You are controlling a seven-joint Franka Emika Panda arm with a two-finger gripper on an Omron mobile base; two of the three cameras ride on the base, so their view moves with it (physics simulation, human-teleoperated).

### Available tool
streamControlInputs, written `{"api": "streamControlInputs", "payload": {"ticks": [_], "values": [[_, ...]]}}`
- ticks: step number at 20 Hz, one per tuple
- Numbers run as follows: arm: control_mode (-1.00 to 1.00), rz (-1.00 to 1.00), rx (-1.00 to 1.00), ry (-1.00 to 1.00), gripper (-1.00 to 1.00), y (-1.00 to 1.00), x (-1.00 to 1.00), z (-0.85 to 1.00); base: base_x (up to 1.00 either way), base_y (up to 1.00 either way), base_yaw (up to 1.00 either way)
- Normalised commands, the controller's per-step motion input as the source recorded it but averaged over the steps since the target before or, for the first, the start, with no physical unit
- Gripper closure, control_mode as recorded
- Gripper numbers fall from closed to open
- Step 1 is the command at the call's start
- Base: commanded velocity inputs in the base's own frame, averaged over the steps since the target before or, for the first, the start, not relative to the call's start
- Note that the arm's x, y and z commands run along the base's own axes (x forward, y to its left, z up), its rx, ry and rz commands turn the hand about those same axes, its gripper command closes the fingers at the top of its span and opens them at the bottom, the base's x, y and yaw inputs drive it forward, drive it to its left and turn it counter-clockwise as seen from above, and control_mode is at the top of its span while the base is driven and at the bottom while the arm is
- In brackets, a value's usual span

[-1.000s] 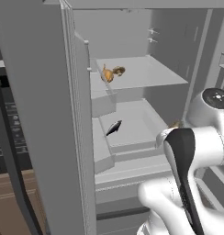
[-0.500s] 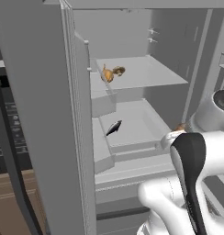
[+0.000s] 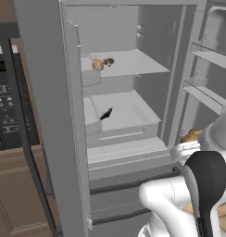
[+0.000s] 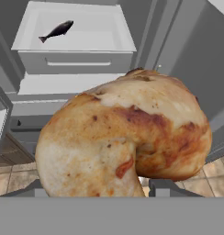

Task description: Gather the onion and mushroom from the fridge and place them on a tray on the dining counter. Then gather the chicken drumstick and fish from the fridge and place them on the other tray.

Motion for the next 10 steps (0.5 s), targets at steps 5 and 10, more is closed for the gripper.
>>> {"api": "streamControlInputs", "payload": {"ticks": [5,10], "values": [[1.00,0.00,0.00,0.00,1.00,0.00,0.00,0.00,-0.73,0.43,-0.21],[1.00,0.00,0.00,0.00,1.00,0.00,0.00,0.00,-0.83,0.51,-0.28]]}}
